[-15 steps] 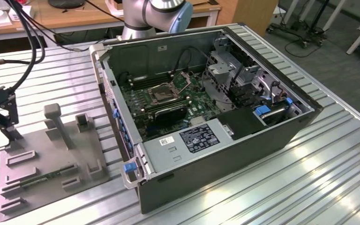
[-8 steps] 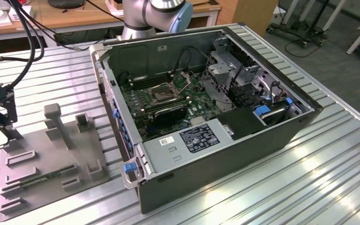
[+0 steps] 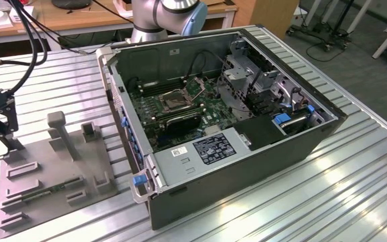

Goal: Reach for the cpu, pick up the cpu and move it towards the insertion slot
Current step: 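Pick up the cpu and move it towards the insertion slot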

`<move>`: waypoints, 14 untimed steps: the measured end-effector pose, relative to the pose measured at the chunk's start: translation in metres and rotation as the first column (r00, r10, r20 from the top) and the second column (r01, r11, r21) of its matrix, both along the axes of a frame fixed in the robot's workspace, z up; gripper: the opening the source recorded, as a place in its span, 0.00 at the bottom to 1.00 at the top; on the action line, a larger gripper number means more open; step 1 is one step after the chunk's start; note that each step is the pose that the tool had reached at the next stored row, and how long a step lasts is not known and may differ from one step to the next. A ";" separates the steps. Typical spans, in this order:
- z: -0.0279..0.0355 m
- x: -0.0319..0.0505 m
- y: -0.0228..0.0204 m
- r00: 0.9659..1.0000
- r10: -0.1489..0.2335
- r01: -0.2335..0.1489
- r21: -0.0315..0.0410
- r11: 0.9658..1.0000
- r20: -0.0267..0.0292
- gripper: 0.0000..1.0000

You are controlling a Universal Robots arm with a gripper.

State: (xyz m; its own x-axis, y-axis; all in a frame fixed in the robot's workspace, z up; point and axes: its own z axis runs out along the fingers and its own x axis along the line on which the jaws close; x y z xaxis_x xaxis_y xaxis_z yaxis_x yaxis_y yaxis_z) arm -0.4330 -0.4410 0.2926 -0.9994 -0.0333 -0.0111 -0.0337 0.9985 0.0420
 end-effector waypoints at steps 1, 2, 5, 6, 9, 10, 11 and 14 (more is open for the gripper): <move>0.0001 0.0000 0.0000 1.000 0.000 0.000 0.000 1.000 0.000 0.54; 0.0002 0.0000 0.0000 1.000 0.000 0.000 0.000 1.000 0.000 0.54; 0.0007 0.0000 0.0000 1.000 0.000 0.000 0.000 1.000 0.000 0.54; 0.0008 0.0000 0.0000 1.000 0.000 0.000 0.000 1.000 0.000 0.54; 0.0008 0.0000 0.0000 1.000 0.000 0.000 0.000 1.000 0.000 0.54; 0.0007 0.0000 0.0000 1.000 0.000 0.000 0.000 1.000 0.000 0.54; 0.0008 0.0000 0.0000 1.000 0.000 0.000 0.000 1.000 0.000 0.54; 0.0021 0.0000 0.0000 1.000 0.000 0.000 0.000 1.000 0.000 0.54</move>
State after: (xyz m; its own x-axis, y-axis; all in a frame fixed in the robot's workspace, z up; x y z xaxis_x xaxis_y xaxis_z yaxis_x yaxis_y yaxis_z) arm -0.4331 -0.4410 0.2946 -0.9994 -0.0333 -0.0108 -0.0337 0.9986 0.0419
